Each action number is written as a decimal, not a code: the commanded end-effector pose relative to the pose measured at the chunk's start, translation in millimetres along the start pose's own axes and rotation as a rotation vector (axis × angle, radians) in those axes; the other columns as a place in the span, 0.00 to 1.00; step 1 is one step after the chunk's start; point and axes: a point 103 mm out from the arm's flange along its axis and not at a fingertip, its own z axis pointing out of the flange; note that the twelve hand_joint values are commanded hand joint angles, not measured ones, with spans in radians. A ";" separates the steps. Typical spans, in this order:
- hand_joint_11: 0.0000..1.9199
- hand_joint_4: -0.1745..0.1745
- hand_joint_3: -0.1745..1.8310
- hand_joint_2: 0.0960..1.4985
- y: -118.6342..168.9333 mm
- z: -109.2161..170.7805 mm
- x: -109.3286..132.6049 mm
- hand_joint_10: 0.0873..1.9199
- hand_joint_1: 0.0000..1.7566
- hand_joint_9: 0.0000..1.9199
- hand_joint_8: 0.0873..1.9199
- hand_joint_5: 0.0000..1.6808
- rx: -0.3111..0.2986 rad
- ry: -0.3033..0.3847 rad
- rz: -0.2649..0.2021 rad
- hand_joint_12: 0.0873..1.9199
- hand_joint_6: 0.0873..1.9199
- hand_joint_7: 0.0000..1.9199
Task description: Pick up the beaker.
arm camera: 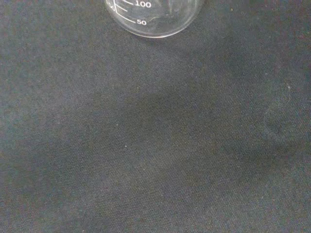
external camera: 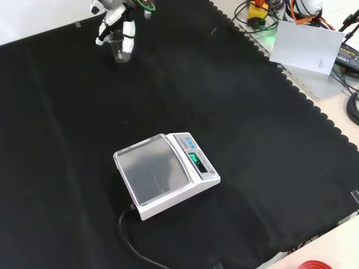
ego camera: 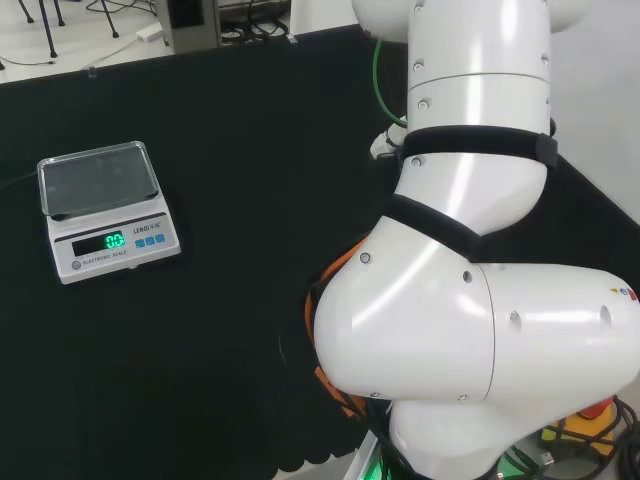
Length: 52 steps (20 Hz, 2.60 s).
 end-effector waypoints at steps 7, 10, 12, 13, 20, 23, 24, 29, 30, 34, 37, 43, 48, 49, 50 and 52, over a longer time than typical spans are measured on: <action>0.28 0.60 0.15 0.44 -7.7 3.6 6.5 0.37 0.44 0.35 0.38 0.27 -0.160 -0.015 0.032 0.68 0.00 0.25; 0.39 0.62 0.19 0.42 -10.4 4.7 9.8 0.32 0.50 0.47 0.40 0.34 -0.235 -0.012 0.045 0.63 0.15 0.36; 0.46 0.67 0.23 0.39 -12.1 5.6 11.3 0.30 0.53 0.53 0.42 0.39 -0.281 -0.001 0.057 0.60 0.34 0.41; 0.49 0.70 0.25 0.38 -12.7 6.2 12.3 0.29 0.54 0.56 0.43 0.43 -0.300 -0.002 0.064 0.57 0.39 0.44; 0.64 0.98 0.31 0.44 -12.2 9.5 16.8 0.22 0.63 0.68 0.45 0.76 -0.366 0.019 0.081 0.48 0.25 0.56; 0.65 1.00 0.29 0.46 -14.5 6.2 17.4 0.21 0.64 0.69 0.45 0.81 -0.367 0.025 0.072 0.47 0.17 0.57; 0.65 1.00 0.29 0.47 -16.3 3.8 18.5 0.20 0.64 0.69 0.45 0.81 -0.369 0.024 0.068 0.47 0.17 0.57; 0.65 1.00 0.29 0.47 -31.4 -16.0 25.9 0.20 0.64 0.69 0.45 0.82 -0.395 0.022 0.037 0.47 0.16 0.58; 0.65 1.00 0.29 0.47 -35.0 -20.0 28.6 0.20 0.64 0.69 0.45 0.82 -0.401 0.021 0.028 0.47 0.16 0.58; 0.65 1.00 0.29 0.47 -48.6 -34.6 40.2 0.20 0.64 0.69 0.45 0.82 -0.395 0.056 -0.066 0.47 0.16 0.58; 0.65 1.00 0.29 0.46 -59.7 -48.5 48.3 0.20 0.64 0.69 0.45 0.82 -0.409 0.058 -0.103 0.47 0.16 0.58; 0.65 1.00 0.29 0.46 -85.6 -71.9 77.5 0.20 0.64 0.70 0.45 0.82 -0.472 -0.002 -0.100 0.46 0.16 0.58; 0.65 1.00 0.29 0.46 -102.3 -85.2 108.0 0.20 0.65 0.70 0.45 0.82 -0.506 -0.054 -0.134 0.46 0.16 0.58; 0.65 1.00 0.29 0.46 -107.2 -88.1 120.6 0.20 0.65 0.70 0.45 0.82 -0.512 -0.064 -0.150 0.46 0.16 0.58; 0.65 1.00 0.29 0.46 -111.6 -90.2 133.5 0.20 0.65 0.70 0.45 0.82 -0.514 -0.067 -0.167 0.46 0.16 0.58; 0.65 1.00 0.30 0.46 -118.0 -92.1 157.0 0.20 0.65 0.70 0.46 0.82 -0.517 -0.066 -0.202 0.46 0.16 0.59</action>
